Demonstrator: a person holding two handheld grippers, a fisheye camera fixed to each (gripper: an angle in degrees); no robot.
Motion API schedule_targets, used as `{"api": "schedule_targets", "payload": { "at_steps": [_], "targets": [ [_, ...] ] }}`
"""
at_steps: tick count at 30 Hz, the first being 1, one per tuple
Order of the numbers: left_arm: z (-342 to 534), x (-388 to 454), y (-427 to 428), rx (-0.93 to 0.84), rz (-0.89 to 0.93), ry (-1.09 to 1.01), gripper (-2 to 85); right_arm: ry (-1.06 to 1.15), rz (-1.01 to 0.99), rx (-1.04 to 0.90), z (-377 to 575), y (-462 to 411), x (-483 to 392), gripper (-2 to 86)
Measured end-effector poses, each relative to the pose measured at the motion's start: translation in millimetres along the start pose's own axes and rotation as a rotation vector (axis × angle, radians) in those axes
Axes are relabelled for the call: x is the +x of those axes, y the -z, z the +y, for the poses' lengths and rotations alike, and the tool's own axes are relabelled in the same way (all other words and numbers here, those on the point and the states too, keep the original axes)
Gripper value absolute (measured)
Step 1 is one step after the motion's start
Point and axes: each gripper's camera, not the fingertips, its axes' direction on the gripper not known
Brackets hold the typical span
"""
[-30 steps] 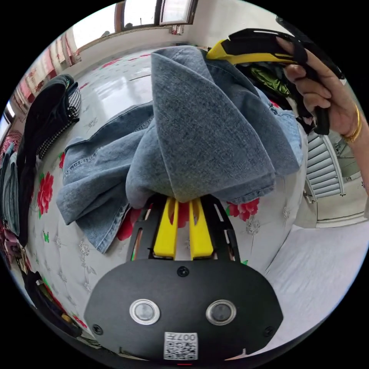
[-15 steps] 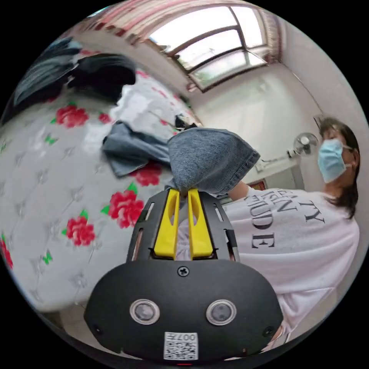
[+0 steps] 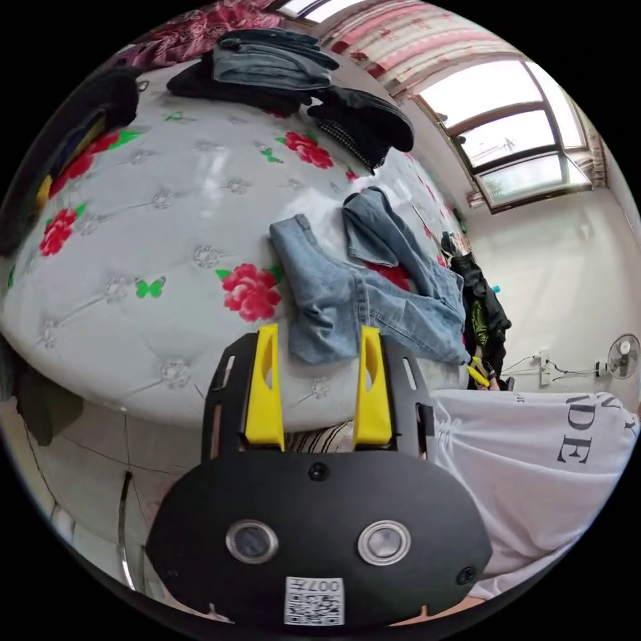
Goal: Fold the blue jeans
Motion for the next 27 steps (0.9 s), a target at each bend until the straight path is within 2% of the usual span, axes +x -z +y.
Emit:
{"api": "schedule_targets", "payload": {
  "at_steps": [4,6,8,11,15,17,19,22,24,27],
  "targets": [
    [-46,60,-77,-0.046,-0.099,-0.089,15.0,-0.230,-0.148,0.060,-9,7,99,7.7],
    [-63,75,-142,-0.111,-0.361,-0.118,4.6,-0.255,-0.218,0.040,-16,-10,114,6.8],
    [-71,74,-161,-0.120,-0.444,-0.121,1.9,-0.256,-0.330,0.023,-26,-32,120,5.1],
    [-88,59,-135,-0.121,-0.309,-0.040,-0.2,-0.295,-0.418,-0.061,-40,-64,120,1.7],
    [-58,57,-50,-0.029,-0.181,-0.022,-0.8,-0.104,-0.444,-0.009,-55,9,87,0.5],
    [-14,47,-23,-0.042,-0.083,-0.014,-0.7,0.030,-0.379,-0.019,-49,56,67,0.7],
    [24,27,-37,-0.090,-0.077,0.012,-0.5,0.149,-0.120,-0.055,-36,87,53,1.6],
    [85,-22,-76,-0.135,-0.169,0.167,0.5,0.082,0.184,-0.150,-24,55,81,3.5],
    [120,-47,-65,-0.048,-0.208,0.276,3.3,0.071,0.304,-0.139,-10,41,86,4.3],
    [131,-49,-50,0.053,-0.237,0.262,5.8,0.230,0.290,0.033,24,36,31,5.8]
  ]
}}
